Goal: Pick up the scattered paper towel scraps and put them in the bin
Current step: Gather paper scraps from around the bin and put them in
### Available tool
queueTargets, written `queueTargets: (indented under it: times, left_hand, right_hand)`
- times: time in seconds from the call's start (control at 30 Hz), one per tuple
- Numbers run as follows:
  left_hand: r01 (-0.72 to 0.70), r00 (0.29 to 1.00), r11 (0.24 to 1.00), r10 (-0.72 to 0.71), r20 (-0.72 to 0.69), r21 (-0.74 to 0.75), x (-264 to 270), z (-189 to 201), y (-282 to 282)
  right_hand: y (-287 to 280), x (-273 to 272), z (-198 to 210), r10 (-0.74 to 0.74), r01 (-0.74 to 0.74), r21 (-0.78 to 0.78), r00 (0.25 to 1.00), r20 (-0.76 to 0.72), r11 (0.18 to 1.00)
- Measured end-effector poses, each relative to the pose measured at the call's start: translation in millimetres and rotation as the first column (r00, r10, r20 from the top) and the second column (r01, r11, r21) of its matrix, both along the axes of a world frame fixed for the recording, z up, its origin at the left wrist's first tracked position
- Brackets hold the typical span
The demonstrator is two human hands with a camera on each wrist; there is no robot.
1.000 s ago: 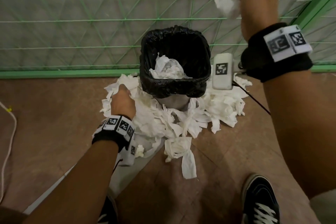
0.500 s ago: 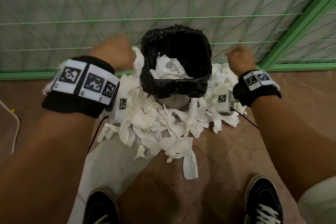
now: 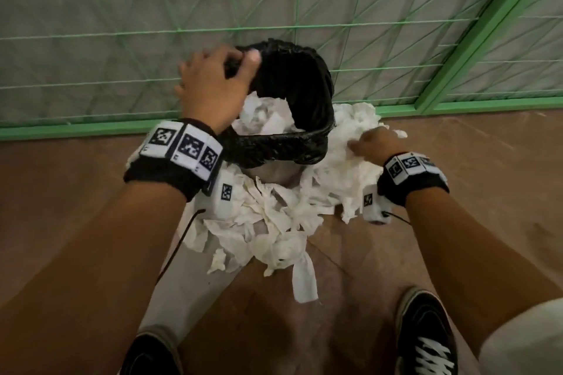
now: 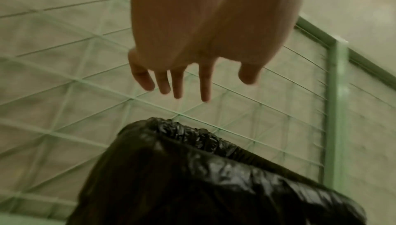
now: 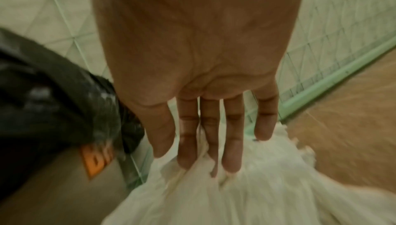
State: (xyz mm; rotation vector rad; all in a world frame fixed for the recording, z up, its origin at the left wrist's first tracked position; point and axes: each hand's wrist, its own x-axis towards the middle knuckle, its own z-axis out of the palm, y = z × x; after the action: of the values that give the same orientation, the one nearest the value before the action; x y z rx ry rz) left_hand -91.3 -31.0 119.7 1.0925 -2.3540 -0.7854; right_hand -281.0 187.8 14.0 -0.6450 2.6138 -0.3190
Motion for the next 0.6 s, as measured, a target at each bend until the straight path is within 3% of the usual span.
queueTargets:
  times: [0.1, 0.17, 0.2, 0.27, 0.33, 0.37, 0.43, 0.5, 0.6]
  left_hand:
    - [-0.251, 0.914, 0.957, 0.283, -0.291, 0.144, 22, -20, -33]
    - [-0.342, 0.901, 0.922, 0.377, -0.216, 0.185, 41, -47, -43]
    - [-0.337, 0.927, 0.924, 0.359, -0.107, 0.182, 51, -68, -44]
    - [-0.214, 0.963, 0.955, 0.172, 0.206, 0.206, 67, -108, -34]
    - [-0.038, 0.869, 0.953, -0.117, 0.481, 0.299, 82, -145, -13]
    - [0.022, 0.814, 0.941, -0.213, 0.541, 0.338, 88, -159, -1]
    - [0.080, 0.798, 0.949, -0.245, 0.550, 0.306, 95, -175, 18]
    - [0.045, 0.847, 0.974, -0.155, 0.509, 0.221, 95, -174, 25]
    - [-0.039, 0.902, 0.975, -0.060, 0.427, 0.219, 90, -160, 22]
  right_hand:
    - [-2, -12, 27, -0.036, 0.022, -0.110, 0.990, -0.134, 0.994]
    - [-1, -15, 34, -0.058, 0.041, -0.146, 0.992, -0.114, 0.988]
    - [-2, -15, 37, -0.038, 0.027, -0.128, 0.995, -0.088, 0.991]
    - [-4, -14, 43, 0.031, -0.034, -0.048, 0.997, -0.068, 0.998]
    - [-8, -9, 53, 0.070, -0.072, -0.018, 0.993, -0.091, 0.997]
    - [-9, -8, 57, 0.069, -0.072, -0.035, 0.993, -0.096, 0.997]
    - [-10, -7, 67, 0.050, -0.058, -0.094, 0.995, -0.087, 0.994]
    - [-10, -8, 78, 0.056, -0.068, -0.138, 0.994, -0.093, 0.988]
    - [-12, -12, 96, 0.043, -0.072, -0.196, 0.988, -0.150, 0.978]
